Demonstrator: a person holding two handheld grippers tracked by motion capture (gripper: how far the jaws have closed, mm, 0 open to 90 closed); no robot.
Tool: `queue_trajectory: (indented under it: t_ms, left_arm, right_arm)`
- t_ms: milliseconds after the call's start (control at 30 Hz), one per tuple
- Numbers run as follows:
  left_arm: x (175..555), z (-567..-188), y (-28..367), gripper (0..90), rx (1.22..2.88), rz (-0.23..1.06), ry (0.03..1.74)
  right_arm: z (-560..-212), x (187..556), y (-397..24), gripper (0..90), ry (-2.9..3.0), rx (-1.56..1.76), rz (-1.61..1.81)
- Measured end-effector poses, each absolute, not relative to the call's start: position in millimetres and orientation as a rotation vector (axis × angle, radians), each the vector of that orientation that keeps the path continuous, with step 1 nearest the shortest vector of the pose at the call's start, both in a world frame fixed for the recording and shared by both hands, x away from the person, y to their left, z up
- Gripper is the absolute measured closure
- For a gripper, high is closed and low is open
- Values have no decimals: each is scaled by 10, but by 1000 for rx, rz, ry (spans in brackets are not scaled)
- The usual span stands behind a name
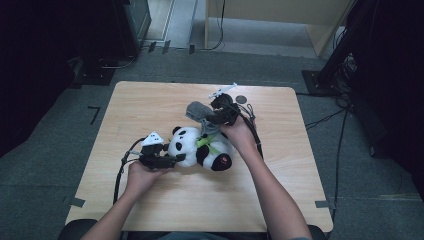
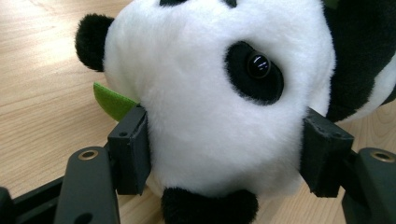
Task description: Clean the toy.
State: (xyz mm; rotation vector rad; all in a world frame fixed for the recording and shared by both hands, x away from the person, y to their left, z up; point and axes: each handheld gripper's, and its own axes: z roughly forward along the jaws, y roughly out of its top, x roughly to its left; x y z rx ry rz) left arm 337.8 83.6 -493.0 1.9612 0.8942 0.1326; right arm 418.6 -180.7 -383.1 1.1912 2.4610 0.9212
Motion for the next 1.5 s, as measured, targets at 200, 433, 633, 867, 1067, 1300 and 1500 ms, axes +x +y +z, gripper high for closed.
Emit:
queue_trajectory:
  t_ms: [200, 433, 633, 867, 1067, 1300, 1500]
  left_arm:
    - [3377, -4938, 837, 299, 1947, 129, 896]
    - [3378, -4938, 840, 287, 1945, 129, 893]
    - [3373, -4936, 840, 285, 1948, 130, 892]
    - [3374, -4936, 840, 283, 1947, 126, 897]
    - [3375, -4937, 840, 283, 1949, 126, 897]
    - [3384, -4934, 841, 285, 1943, 118, 901]
    - [3385, -4934, 841, 285, 1943, 119, 899]
  right_arm:
    - [-3620, 4117, -1904, 735, 2422, 1213, 1058]
    - [-3555, 3964, -1561, 720, 2518, 1090, 1114]
    - [-3736, 3877, -1268, 713, 2618, 1023, 1084]
    - [-3900, 3849, -1123, 670, 2681, 1014, 1061]
    - [-3944, 3792, -1062, 704, 2681, 949, 1013]
    - [-3935, 3834, -1178, 713, 2665, 970, 1012]
    - [-3915, 3887, -1347, 718, 2634, 1021, 1013]
